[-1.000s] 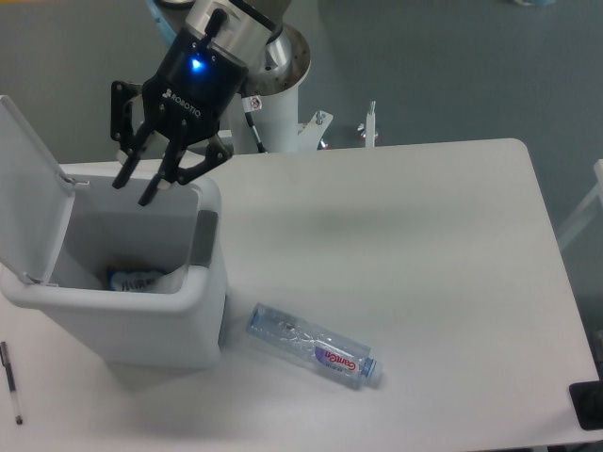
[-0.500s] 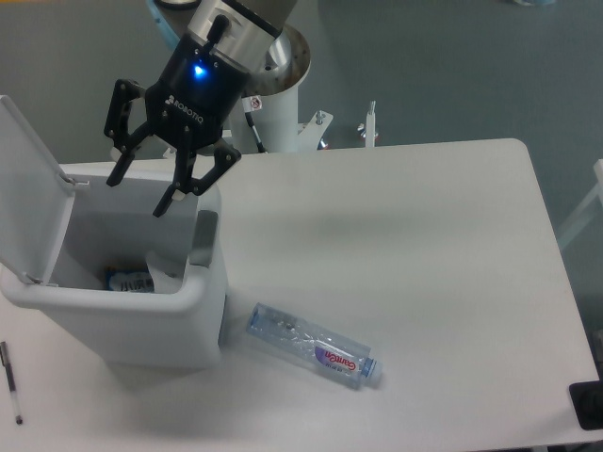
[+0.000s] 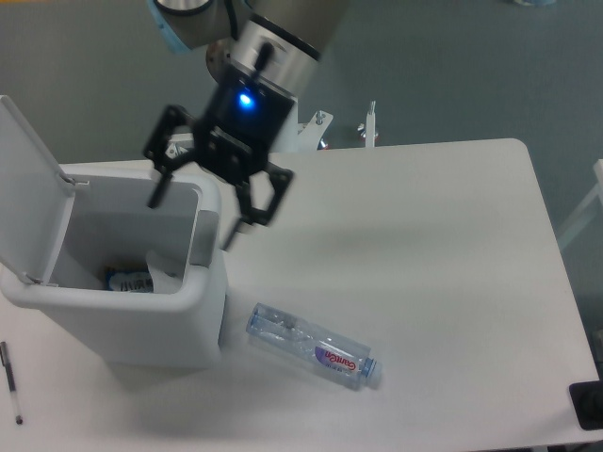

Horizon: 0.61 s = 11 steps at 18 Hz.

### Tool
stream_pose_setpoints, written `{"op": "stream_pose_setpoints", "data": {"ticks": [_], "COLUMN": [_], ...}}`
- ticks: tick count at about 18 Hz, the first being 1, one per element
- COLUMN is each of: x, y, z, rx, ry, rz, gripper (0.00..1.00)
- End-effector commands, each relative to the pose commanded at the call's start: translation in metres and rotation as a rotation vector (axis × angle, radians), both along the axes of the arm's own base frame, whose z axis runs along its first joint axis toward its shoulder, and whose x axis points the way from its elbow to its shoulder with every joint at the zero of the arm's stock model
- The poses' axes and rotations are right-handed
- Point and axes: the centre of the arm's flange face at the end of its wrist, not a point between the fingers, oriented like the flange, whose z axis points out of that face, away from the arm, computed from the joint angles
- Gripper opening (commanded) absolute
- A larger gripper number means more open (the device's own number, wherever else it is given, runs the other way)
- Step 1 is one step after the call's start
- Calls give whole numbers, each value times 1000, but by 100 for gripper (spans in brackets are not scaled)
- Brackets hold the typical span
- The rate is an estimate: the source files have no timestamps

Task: Place the trash in the trash can
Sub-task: 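Move the open gripper to the plastic bottle and lower it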

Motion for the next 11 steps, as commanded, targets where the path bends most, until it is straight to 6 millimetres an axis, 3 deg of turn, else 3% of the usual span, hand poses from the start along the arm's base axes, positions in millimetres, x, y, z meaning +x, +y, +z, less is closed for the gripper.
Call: {"op": "stream_pose_setpoints", "data": {"ticks": [4, 11], "x": [-63, -85], "y": [-16, -14], "z": [-51, -65], "rx": [-89, -133], "ry": [-31, -177], "rz": [95, 276], "gripper": [100, 100]}}
